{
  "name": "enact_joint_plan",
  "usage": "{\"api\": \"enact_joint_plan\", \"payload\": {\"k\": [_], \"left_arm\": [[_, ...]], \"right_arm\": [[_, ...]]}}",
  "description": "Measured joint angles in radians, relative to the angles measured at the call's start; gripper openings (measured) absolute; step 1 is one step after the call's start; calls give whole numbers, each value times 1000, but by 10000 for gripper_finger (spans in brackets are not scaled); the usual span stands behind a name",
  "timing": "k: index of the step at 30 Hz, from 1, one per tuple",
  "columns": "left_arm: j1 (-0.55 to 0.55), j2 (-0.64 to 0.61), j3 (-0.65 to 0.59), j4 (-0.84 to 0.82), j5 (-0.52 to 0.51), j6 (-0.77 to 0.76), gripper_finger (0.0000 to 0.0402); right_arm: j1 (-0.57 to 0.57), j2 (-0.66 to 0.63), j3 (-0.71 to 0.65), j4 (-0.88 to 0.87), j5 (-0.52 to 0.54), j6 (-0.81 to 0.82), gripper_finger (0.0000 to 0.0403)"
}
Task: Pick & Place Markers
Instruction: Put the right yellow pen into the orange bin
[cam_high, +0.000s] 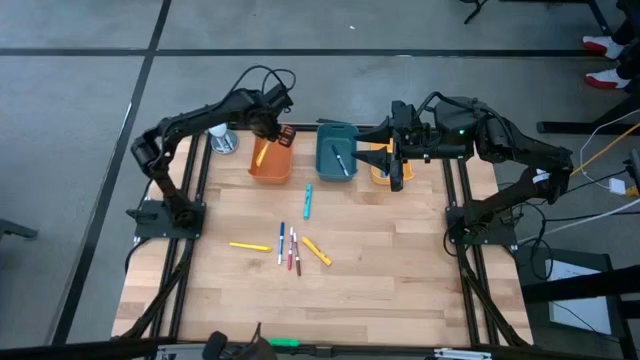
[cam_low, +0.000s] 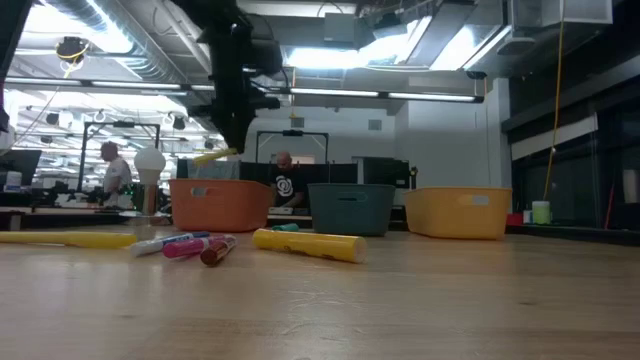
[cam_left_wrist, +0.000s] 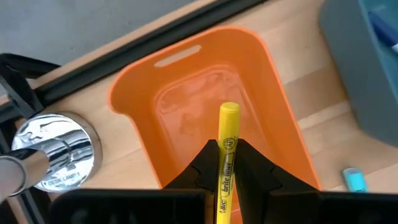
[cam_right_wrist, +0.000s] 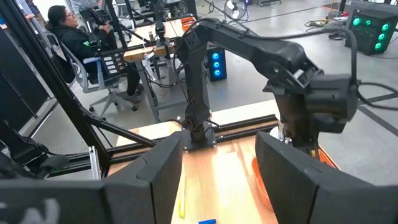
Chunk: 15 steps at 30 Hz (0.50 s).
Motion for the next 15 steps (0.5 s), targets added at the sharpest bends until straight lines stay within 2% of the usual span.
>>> {"api": "enact_joint_plan", "payload": {"k": [15], "left_arm": [[15, 159, -1, 22, 32, 0, 25]], "right_arm": [[0, 0, 0, 0, 0, 0, 200]]}}
